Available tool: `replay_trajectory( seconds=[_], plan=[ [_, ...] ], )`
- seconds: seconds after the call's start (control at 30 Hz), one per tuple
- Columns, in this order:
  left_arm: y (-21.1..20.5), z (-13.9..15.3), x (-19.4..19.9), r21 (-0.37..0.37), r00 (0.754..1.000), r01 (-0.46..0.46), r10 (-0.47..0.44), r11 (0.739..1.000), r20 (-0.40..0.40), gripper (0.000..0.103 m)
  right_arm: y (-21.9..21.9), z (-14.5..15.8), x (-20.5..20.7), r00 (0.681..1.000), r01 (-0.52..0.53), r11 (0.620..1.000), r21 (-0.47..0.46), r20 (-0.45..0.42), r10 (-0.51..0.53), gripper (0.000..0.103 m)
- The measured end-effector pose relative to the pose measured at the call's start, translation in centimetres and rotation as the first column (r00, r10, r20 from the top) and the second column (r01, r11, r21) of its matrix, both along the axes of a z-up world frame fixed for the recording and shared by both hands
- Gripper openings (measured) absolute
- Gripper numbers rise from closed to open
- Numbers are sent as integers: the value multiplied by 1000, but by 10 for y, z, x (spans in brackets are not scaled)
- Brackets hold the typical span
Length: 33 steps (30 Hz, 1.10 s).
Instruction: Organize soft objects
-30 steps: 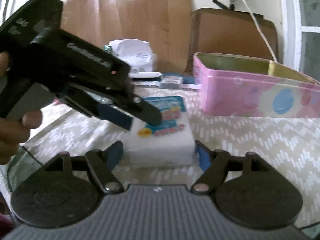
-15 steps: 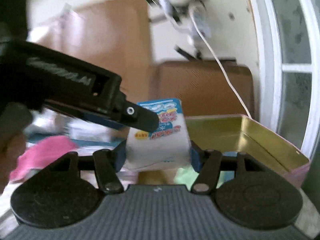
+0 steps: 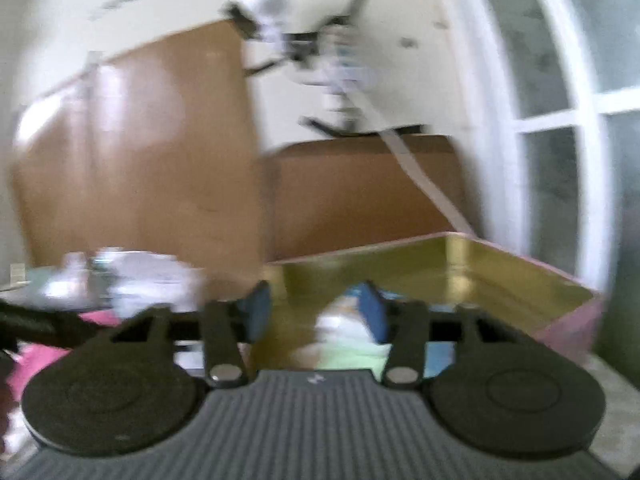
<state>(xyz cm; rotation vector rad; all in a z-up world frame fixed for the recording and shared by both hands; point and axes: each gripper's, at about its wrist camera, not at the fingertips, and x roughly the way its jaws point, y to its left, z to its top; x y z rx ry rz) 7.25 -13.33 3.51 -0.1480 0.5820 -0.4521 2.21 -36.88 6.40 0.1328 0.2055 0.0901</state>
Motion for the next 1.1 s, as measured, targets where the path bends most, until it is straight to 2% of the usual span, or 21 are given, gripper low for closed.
replay_trajectory(
  seconds=[0.07,0.17,0.3,0.37,0.43,0.47,0.57,0.63,0.7,0.77,0.83,0.87,0.93,0.97,1.0,1.03,1.1],
  plan=[
    [29,-5,-10,41,996,-85,85,996,16,79,23,6,5,993,-113,994,3,-35,113,31],
    [62,-10,-24,120,975,-220,216,968,45,76,59,6,25,968,-226,974,31,-105,228,30],
    [107,-11,-36,97,949,-316,314,944,36,69,115,-6,69,934,-295,956,9,-206,290,32],
    [119,-6,-42,93,945,-327,325,941,37,66,140,-18,101,929,-296,950,-100,-260,262,34],
    [129,-4,-46,98,950,-313,311,945,34,63,161,-35,126,923,-287,928,-236,-327,203,34],
    [133,-3,-47,93,952,-305,303,948,33,63,168,-42,133,913,-306,912,-273,-355,200,34],
    [148,-2,-50,79,954,-300,297,951,46,63,185,-58,139,901,-339,857,-388,-395,178,45],
    [158,-2,-51,71,954,-301,299,951,41,63,191,-62,145,905,-343,840,-421,-389,174,50],
    [164,-5,-50,49,954,-301,300,952,23,63,197,-60,152,911,-336,829,-447,-377,166,64],
    [168,-8,-49,25,954,-300,300,954,-1,63,199,-61,159,911,-343,811,-474,-377,165,67],
    [170,-10,-48,8,955,-296,296,955,-20,63,199,-63,173,895,-381,798,-468,-405,189,67],
    [170,-10,-49,6,955,-294,294,956,-22,63,199,-62,178,888,-391,799,-456,-414,198,66],
    [169,-10,-50,10,956,-291,291,957,-16,63,197,-60,189,856,-437,813,-385,-457,244,49],
    [169,-10,-51,11,957,-291,291,957,-14,63,195,-59,191,843,-444,828,-343,-472,257,32],
    [168,-9,-52,10,957,-290,290,957,-15,63,196,-57,192,849,-429,836,-342,-470,243,11],
    [168,-9,-53,8,957,-290,290,957,-16,63,197,-55,191,848,-421,846,-327,-473,240,3],
    [167,-8,-54,6,958,-287,287,958,-18,63,191,-50,189,835,-412,879,-239,-486,259,3]
  ],
)
